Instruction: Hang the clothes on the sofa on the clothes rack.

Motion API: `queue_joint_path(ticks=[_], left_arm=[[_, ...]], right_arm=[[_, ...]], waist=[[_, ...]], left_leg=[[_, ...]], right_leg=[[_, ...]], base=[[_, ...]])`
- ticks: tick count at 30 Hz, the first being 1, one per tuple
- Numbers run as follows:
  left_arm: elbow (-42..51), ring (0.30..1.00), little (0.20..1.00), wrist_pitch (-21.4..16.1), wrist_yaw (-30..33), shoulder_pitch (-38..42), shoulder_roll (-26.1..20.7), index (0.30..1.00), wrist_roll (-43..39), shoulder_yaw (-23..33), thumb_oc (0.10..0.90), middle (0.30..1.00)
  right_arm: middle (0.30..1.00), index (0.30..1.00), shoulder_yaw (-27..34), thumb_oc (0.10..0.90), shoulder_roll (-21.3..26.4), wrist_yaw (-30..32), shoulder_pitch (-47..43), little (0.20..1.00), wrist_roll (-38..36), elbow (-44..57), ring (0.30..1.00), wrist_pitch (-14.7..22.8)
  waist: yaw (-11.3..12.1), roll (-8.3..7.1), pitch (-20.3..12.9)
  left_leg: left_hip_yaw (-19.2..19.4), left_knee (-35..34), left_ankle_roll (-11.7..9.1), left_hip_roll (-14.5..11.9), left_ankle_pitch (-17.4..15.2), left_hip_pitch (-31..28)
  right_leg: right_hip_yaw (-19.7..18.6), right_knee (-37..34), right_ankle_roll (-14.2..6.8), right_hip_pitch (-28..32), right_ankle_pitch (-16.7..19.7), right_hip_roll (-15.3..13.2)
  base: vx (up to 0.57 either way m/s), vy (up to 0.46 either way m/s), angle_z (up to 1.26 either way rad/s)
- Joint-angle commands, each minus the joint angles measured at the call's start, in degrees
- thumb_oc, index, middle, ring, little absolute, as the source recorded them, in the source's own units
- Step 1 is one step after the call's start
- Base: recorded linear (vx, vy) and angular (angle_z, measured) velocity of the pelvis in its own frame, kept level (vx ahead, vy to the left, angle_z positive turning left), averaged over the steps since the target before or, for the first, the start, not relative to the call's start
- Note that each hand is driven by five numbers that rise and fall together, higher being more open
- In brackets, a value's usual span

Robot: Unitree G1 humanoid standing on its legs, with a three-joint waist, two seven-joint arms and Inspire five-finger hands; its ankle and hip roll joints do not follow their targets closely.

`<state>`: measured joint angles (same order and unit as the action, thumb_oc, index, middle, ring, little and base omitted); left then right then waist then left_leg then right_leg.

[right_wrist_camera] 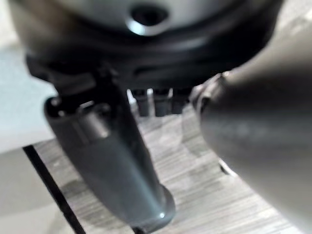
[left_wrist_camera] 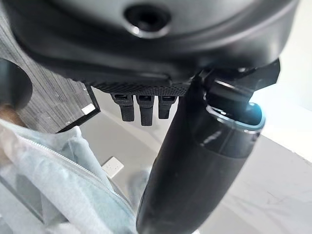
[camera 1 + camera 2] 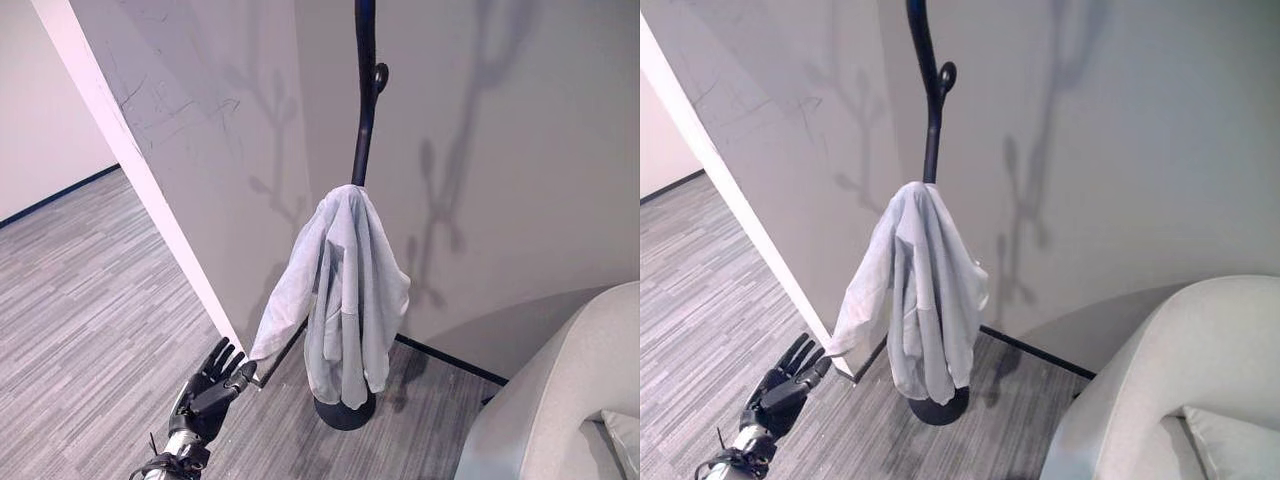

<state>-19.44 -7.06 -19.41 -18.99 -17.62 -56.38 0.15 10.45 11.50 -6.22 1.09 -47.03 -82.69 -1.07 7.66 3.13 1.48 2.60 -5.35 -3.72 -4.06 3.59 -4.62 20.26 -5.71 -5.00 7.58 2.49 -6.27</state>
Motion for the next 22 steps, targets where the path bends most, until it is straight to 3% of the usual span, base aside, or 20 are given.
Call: queue_joint_path(ticks=[1, 7, 8, 10, 12, 13, 15, 16, 19, 22], left_arm=[[3.9, 0.9, 0.9, 1.9, -7.5, 3.8, 1.3, 0.9, -10.4, 3.2, 0.8, 0.9], [2.4, 0.9, 0.9, 5.0, -9.2, 3.3, 5.0, 0.9, -16.1, 2.1, 0.8, 0.9], [-3.6, 0.9, 0.9, 6.2, -8.0, 2.8, 7.8, 0.9, -19.1, 2.3, 0.8, 0.9], [-6.0, 0.9, 0.9, 5.4, -6.8, 3.0, 8.4, 0.9, -19.4, 3.2, 0.8, 0.9], [-28.0, 0.9, 0.9, 2.1, 3.3, 6.3, 10.2, 0.9, -18.9, 10.5, 0.8, 0.9], [-28.2, 0.9, 0.9, 2.1, 3.2, 6.5, 10.1, 0.9, -18.9, 10.6, 0.8, 0.9], [-39.8, 0.9, 0.9, 0.2, 7.1, 8.5, 9.4, 0.9, -14.5, 13.8, 0.8, 0.9], [-49.0, 0.9, 0.9, -0.4, 8.0, 9.7, 8.4, 0.9, -7.4, 16.1, 0.8, 0.9], [-62.1, 0.9, 0.9, 0.2, 10.4, 11.3, 7.2, 0.9, -0.2, 20.7, 0.8, 0.9], [-65.8, 0.9, 0.9, 0.0, 12.2, 11.6, 6.7, 0.9, 4.4, 21.5, 0.8, 0.9]], right_arm=[[0.9, 0.9, -1.1, 0.8, 0.2, -2.4, -3.7, 0.9, 3.2, -3.1, 0.9, 1.7], [0.9, 0.9, -0.9, 0.8, 0.2, -2.4, -3.3, 0.9, 5.7, -4.3, 0.9, 1.5], [0.9, 0.9, -1.0, 0.8, 0.4, -1.6, -3.9, 0.9, 7.0, -5.0, 0.9, 1.1], [0.9, 0.9, -0.9, 0.8, 0.3, -1.3, -4.0, 0.9, 6.6, -5.0, 0.9, 1.0], [0.9, 0.9, -1.9, 0.8, 0.4, 0.9, -5.3, 0.9, 5.5, -3.9, 0.9, 0.8], [0.9, 0.9, -1.9, 0.8, 0.4, 0.9, -5.4, 0.9, 5.4, -3.9, 0.9, 0.8], [0.9, 0.9, -2.8, 0.8, 0.3, 1.9, -6.4, 0.9, 5.5, -3.0, 0.9, 1.0], [0.9, 0.9, -3.4, 0.8, -0.1, 2.2, -6.6, 0.9, 5.5, -2.5, 0.9, 1.6], [0.9, 0.9, -4.4, 0.8, -1.1, 1.9, -5.8, 0.9, 5.5, -2.6, 0.9, 1.7], [0.9, 0.9, -5.2, 0.8, -1.9, 2.0, -5.0, 0.9, 5.6, -2.5, 0.9, 1.7]], waist=[[1.0, -3.08, -1.3], [1.3, -3.31, -1.4], [1.6, -3.5, -1.4], [1.7, -3.53, -1.4], [1.9, -3.52, -1.2], [1.8, -3.59, -1.2], [1.4, -3.58, -1.0], [1.0, -3.68, -1.0], [0.1, -4.07, -1.4], [-0.5, -4.48, -1.9]], left_leg=[[-1.3, 0.3, -2.5, -2.4, -1.5, 2.8], [-1.4, 0.3, -2.4, -2.4, -1.6, 2.7], [-1.7, 0.3, -2.2, -2.3, -1.6, 2.8], [-1.7, 0.3, -2.1, -2.3, -1.5, 2.8], [-1.9, 0.3, -2.1, -2.5, -1.7, 2.6], [-2.0, 0.3, -2.1, -2.4, -1.5, 2.8], [-2.1, 0.3, -2.1, -2.4, -1.5, 2.9], [-2.1, 0.3, -2.1, -2.4, -1.5, 2.9], [-1.9, 0.3, -2.1, -2.4, -1.7, 2.7], [-1.6, 0.3, -2.2, -2.5, -1.9, 2.6]], right_leg=[[1.6, 0.7, -3.2, 0.3, -0.8, -4.3], [1.7, 0.7, -3.2, 0.4, -0.8, -4.4], [2.0, 0.7, -3.2, 0.4, -0.9, -4.3], [2.0, 0.7, -3.1, 0.4, -0.9, -4.3], [1.8, 0.8, -2.9, 0.5, -1.3, -4.0], [1.9, 0.7, -2.9, 0.3, -1.1, -4.1], [1.8, 0.8, -2.8, 0.0, -1.1, -4.0], [1.7, 0.8, -2.7, 0.0, -1.2, -4.0], [1.5, 0.8, -2.6, -0.1, -1.4, -3.9], [1.3, 0.8, -2.7, -0.1, -1.3, -4.0]], base=[[0.0, 0.0, 0.0], [0.0, 0.0, 0.0], [0.0, 0.0, 0.0], [0.0, 0.0, 0.0], [0.01, -0.004, 0.02], [0.0, 0.0, 0.0], [0.0, 0.004, 0.02], [0.01, 0.007, 0.06], [0.02, 0.009, 0.1], [0.01, 0.003, 0.08]])
